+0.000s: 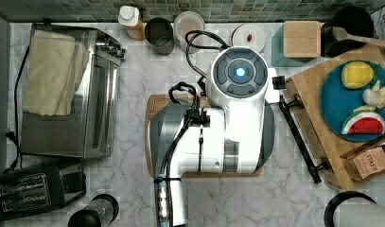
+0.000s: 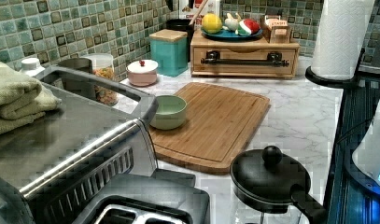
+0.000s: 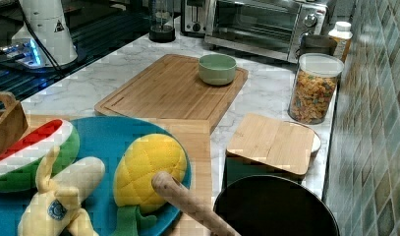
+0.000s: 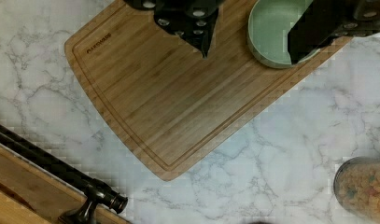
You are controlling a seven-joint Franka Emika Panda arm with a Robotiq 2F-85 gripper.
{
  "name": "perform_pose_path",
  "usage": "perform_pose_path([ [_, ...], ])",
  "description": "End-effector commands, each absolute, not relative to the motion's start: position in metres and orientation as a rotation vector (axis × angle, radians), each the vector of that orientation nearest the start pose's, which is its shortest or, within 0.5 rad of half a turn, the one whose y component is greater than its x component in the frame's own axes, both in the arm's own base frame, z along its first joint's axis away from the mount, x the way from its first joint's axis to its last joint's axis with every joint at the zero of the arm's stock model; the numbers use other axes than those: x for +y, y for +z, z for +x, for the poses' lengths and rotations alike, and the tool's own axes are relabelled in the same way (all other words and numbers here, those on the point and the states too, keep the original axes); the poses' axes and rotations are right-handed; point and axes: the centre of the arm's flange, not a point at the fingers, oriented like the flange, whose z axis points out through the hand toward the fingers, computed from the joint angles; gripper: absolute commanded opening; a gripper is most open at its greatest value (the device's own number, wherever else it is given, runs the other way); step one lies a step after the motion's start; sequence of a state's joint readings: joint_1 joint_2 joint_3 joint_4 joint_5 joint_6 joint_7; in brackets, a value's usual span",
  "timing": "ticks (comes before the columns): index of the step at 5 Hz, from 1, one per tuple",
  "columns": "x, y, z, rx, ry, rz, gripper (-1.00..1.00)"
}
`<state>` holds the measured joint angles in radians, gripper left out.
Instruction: Open the drawer.
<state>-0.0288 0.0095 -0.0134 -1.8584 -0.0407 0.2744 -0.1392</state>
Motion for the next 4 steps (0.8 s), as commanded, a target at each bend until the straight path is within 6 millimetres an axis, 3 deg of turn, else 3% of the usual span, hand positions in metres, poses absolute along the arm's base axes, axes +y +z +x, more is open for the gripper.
perform_pose_path([
  [1, -0.031, 0.504, 0.559, 1.069, 0.023, -3.003, 1.0],
  [2, -0.04, 0.493, 0.544, 0.815, -0.007, -3.066, 1.0],
  [3, -0.058, 0.477, 0.514, 0.419, -0.076, -3.124, 1.0],
  [4, -0.076, 0.466, 0.498, 0.224, -0.042, -3.141, 1.0],
])
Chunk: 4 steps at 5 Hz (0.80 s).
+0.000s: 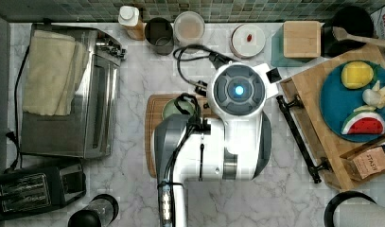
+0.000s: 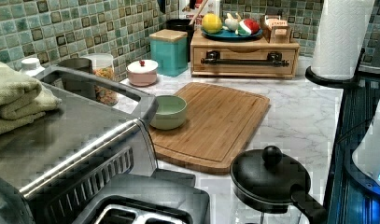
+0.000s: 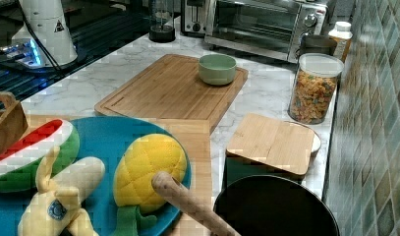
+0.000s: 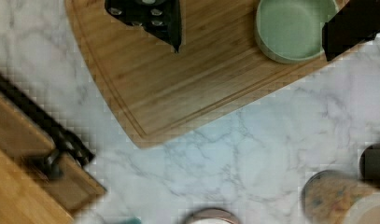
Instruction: Open the drawer.
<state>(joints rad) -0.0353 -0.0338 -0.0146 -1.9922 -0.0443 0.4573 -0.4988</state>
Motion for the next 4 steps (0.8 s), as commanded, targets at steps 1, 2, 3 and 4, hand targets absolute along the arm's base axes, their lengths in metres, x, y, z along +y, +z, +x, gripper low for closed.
perform_pose_path([
  [1, -0.095, 0.451, 0.479, 0.041, -0.092, -3.178, 1.0],
  [2, -0.121, 0.429, 0.456, -0.091, -0.141, -3.187, 1.0],
  [3, -0.146, 0.408, 0.441, -0.27, -0.163, -3.179, 1.0],
  [4, -0.167, 0.387, 0.432, -0.448, -0.18, -3.195, 1.0],
])
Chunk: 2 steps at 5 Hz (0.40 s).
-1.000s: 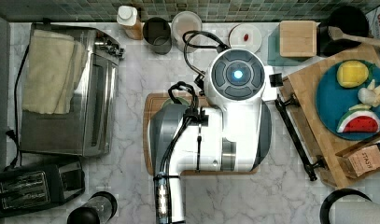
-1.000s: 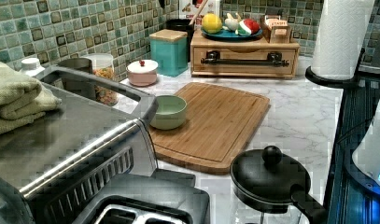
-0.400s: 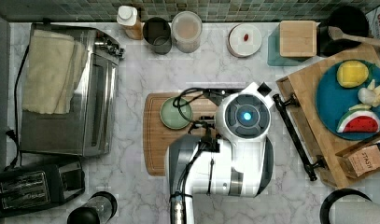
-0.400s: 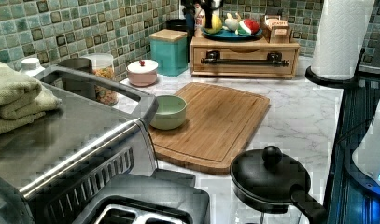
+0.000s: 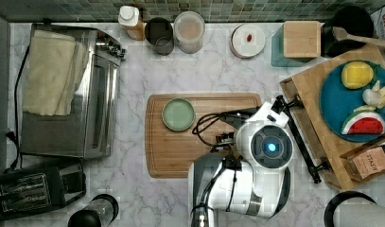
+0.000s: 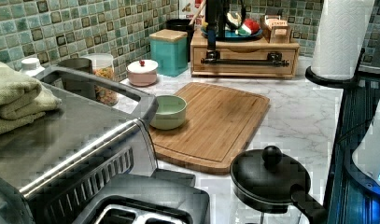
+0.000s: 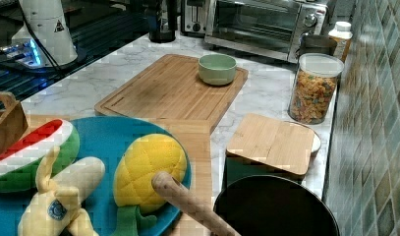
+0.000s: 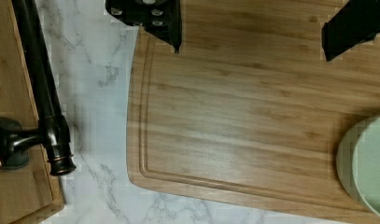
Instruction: Open the drawer.
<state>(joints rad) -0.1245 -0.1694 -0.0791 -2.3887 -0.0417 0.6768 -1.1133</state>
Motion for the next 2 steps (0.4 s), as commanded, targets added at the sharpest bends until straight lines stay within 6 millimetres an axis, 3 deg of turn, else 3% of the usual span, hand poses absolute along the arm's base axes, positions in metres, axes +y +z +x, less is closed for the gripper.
perform_pose_path([
  [1, -0.192, 0.373, 0.431, -0.647, -0.193, -3.172, 1.0],
  [2, -0.213, 0.36, 0.429, -0.719, -0.238, -3.187, 1.0],
])
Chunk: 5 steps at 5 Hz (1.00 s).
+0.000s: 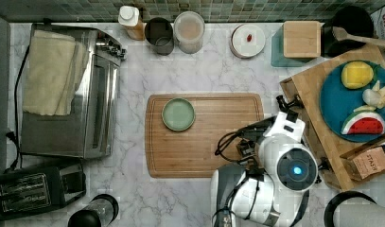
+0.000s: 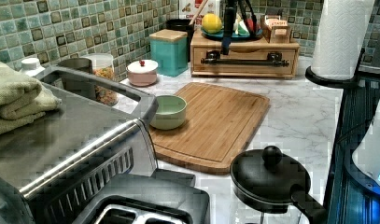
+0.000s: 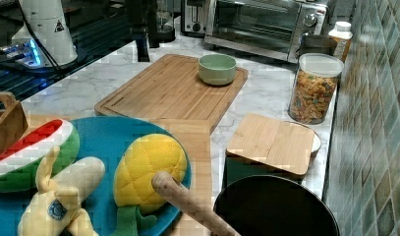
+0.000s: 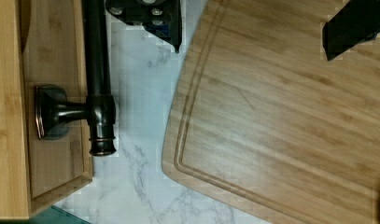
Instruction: Open the drawer.
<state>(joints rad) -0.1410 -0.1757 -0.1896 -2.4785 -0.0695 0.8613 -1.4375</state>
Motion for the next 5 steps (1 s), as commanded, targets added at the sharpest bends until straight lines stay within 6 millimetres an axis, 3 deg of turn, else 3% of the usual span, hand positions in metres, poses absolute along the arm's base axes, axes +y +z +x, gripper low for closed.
perform_pose_path([
  [1, -0.231, 0.35, 0.433, -0.808, -0.237, -3.195, 1.0],
  [3, -0.248, 0.321, 0.436, -0.861, -0.252, -3.212, 1.0],
  [5, -0.272, 0.31, 0.432, -0.775, -0.392, -3.33, 1.0],
])
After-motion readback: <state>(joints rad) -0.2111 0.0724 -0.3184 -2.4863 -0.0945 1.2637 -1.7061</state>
